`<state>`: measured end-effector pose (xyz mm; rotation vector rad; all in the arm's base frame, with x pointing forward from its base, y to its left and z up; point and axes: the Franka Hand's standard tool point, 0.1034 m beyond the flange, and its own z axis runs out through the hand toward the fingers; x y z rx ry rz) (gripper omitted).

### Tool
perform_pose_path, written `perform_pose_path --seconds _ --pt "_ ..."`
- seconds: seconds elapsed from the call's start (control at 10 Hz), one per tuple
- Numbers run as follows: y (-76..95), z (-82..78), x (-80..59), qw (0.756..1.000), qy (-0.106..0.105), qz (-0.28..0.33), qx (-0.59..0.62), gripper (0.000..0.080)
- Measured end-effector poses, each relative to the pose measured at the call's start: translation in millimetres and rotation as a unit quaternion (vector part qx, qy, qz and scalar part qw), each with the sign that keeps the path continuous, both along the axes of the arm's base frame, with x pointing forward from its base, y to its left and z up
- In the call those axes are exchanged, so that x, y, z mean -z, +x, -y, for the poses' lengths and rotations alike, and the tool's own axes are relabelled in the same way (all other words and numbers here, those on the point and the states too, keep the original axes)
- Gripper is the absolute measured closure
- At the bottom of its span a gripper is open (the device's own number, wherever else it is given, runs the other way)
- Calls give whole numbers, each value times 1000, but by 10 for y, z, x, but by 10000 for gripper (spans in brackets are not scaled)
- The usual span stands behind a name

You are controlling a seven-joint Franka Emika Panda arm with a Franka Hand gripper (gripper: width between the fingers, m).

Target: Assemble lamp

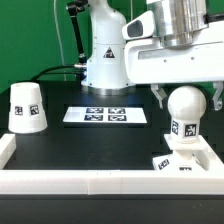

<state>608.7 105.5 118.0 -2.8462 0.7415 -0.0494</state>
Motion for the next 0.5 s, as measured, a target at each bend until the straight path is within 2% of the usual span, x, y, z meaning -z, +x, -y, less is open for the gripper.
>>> perform_pose_path --seconds 0.5 --pt "1 3 6 984 -19 40 -174 101"
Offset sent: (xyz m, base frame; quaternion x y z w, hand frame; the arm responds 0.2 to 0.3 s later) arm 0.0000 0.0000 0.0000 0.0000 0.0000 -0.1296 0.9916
